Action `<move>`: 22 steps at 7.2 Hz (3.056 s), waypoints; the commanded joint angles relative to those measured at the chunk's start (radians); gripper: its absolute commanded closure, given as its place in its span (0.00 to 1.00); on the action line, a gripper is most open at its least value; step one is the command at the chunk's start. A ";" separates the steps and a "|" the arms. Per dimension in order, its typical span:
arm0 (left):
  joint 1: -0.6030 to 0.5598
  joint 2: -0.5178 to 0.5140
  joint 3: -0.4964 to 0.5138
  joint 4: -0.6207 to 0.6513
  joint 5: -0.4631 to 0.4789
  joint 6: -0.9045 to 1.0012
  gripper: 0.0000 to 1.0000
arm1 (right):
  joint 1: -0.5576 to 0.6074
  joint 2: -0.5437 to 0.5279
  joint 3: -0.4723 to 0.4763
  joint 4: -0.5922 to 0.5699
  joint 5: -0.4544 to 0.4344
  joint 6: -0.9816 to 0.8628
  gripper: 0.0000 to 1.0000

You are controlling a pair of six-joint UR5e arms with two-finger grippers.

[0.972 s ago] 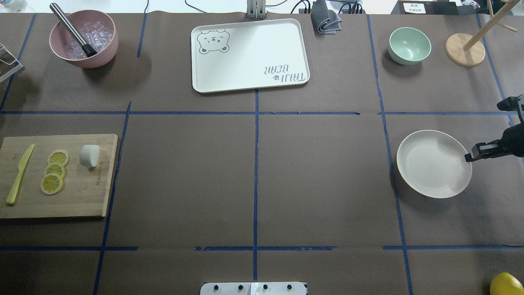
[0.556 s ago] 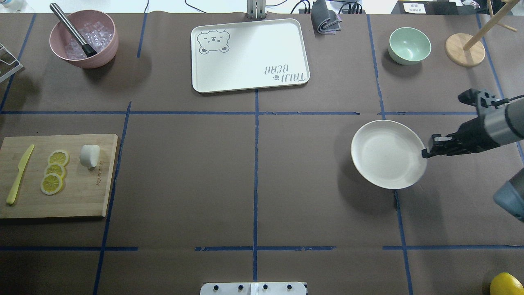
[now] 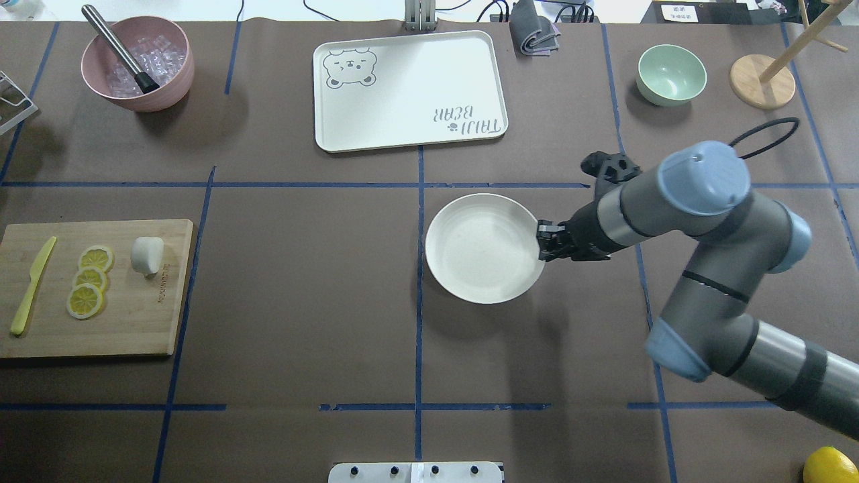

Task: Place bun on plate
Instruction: 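Slide the white plate with the right gripper toward the table center, then release the plate and withdraw the right gripper, then reach the left gripper over the white bun on the cutting board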

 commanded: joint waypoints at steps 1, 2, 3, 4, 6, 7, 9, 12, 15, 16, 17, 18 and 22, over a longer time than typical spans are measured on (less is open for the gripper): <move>0.000 0.000 -0.001 0.002 0.000 0.000 0.00 | -0.124 0.138 -0.034 -0.108 -0.139 0.140 1.00; 0.000 0.000 -0.001 0.002 0.000 0.000 0.00 | -0.161 0.145 -0.038 -0.108 -0.197 0.152 1.00; 0.000 0.000 0.000 0.002 0.000 0.000 0.00 | -0.165 0.145 -0.047 -0.110 -0.201 0.152 1.00; 0.000 0.000 -0.001 0.002 0.000 0.000 0.00 | -0.166 0.140 -0.053 -0.113 -0.201 0.152 0.87; 0.000 0.000 0.000 0.002 0.000 0.000 0.00 | -0.156 0.134 -0.050 -0.119 -0.201 0.146 0.00; 0.000 -0.002 0.000 -0.003 0.000 0.000 0.00 | -0.104 0.134 -0.039 -0.163 -0.143 0.132 0.00; 0.002 -0.002 -0.009 -0.001 0.005 0.000 0.00 | 0.051 0.096 0.019 -0.293 0.024 -0.035 0.00; 0.039 -0.032 -0.017 -0.006 0.006 -0.009 0.00 | 0.270 -0.077 0.149 -0.519 0.091 -0.576 0.00; 0.040 -0.118 -0.017 -0.011 -0.001 -0.008 0.00 | 0.560 -0.304 0.148 -0.510 0.239 -1.090 0.00; 0.043 -0.152 -0.003 -0.084 0.000 -0.009 0.00 | 0.629 -0.376 0.148 -0.509 0.238 -1.221 0.00; 0.058 -0.167 0.000 -0.102 -0.001 -0.050 0.00 | 0.717 -0.439 0.145 -0.512 0.238 -1.409 0.00; 0.090 -0.178 -0.015 -0.115 -0.003 -0.175 0.00 | 0.796 -0.488 0.142 -0.516 0.239 -1.560 0.00; 0.365 -0.186 -0.018 -0.402 -0.051 -0.498 0.00 | 0.836 -0.533 0.143 -0.516 0.292 -1.652 0.00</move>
